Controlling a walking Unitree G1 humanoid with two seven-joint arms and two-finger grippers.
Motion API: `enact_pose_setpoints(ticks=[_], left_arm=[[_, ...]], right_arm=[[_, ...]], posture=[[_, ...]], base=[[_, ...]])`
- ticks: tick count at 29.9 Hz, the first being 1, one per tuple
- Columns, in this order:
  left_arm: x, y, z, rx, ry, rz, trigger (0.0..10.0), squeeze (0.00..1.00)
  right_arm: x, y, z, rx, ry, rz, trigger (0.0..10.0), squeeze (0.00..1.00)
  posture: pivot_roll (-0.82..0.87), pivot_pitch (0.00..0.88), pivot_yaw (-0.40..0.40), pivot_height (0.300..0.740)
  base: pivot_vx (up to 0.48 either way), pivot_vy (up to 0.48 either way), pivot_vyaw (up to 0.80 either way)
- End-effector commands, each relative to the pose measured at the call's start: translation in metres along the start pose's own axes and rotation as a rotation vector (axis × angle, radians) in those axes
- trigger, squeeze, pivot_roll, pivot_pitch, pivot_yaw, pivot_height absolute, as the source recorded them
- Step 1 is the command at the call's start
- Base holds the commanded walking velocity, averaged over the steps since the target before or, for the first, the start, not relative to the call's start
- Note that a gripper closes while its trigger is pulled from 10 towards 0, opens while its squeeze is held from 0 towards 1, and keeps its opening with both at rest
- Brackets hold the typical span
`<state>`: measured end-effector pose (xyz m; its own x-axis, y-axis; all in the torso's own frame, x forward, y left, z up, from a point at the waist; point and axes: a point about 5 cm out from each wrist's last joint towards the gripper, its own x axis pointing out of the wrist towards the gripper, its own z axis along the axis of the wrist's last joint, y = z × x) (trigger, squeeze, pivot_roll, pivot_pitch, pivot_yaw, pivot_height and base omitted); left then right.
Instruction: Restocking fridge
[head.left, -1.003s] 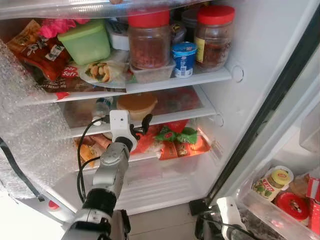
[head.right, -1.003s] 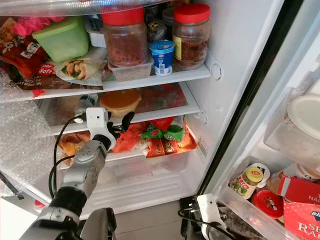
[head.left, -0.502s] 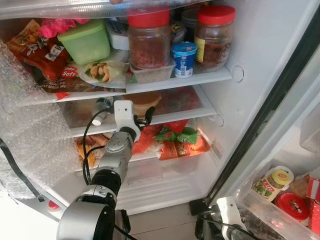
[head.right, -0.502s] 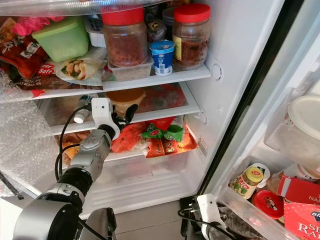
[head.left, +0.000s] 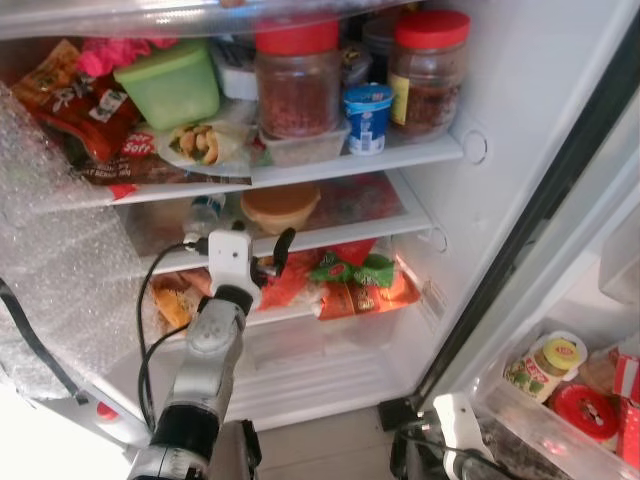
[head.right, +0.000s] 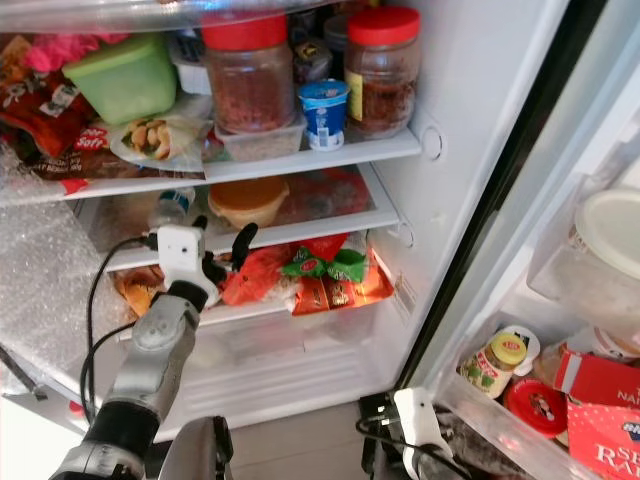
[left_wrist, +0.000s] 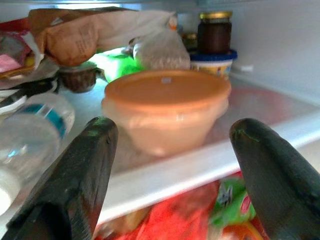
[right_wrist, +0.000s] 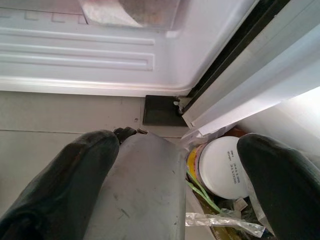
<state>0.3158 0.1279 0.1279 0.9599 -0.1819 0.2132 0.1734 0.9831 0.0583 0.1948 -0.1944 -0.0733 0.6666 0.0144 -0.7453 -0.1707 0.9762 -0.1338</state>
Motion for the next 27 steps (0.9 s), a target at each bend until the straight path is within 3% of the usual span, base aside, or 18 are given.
enact_pose_setpoints(ticks=[1, 7, 15, 21, 27], left_arm=[[-0.003, -0.001, 0.006, 0.042, -0.017, -0.001, 10.0, 0.00], [-0.012, -0.010, 0.016, 0.077, -0.041, 0.002, 10.0, 0.00], [-0.028, -0.006, 0.011, 0.076, -0.009, 0.031, 10.0, 0.00], [-0.029, -0.008, 0.012, 0.076, 0.002, 0.031, 10.0, 0.00], [-0.029, -0.010, 0.013, 0.083, 0.000, 0.024, 10.0, 0.00]], right_arm=[[-0.014, 0.020, -0.052, -0.002, 0.206, 0.068, 10.0, 0.00], [-0.014, 0.021, -0.053, -0.002, 0.207, 0.071, 10.0, 0.00], [-0.014, 0.021, -0.052, -0.001, 0.205, 0.072, 10.0, 0.00], [-0.014, 0.020, -0.052, 0.000, 0.203, 0.071, 10.0, 0.00], [-0.014, 0.020, -0.052, 0.001, 0.205, 0.069, 10.0, 0.00]], posture=[[-0.05, 0.076, 0.045, 0.563], [-0.05, 0.078, 0.046, 0.563], [-0.04, 0.078, 0.046, 0.563], [-0.05, 0.076, 0.046, 0.563], [-0.05, 0.076, 0.045, 0.563]], base=[[0.000, 0.000, 0.00], [0.000, 0.000, 0.00], [0.000, 0.000, 0.00], [0.000, 0.000, 0.00], [-0.266, 0.000, 0.00]])
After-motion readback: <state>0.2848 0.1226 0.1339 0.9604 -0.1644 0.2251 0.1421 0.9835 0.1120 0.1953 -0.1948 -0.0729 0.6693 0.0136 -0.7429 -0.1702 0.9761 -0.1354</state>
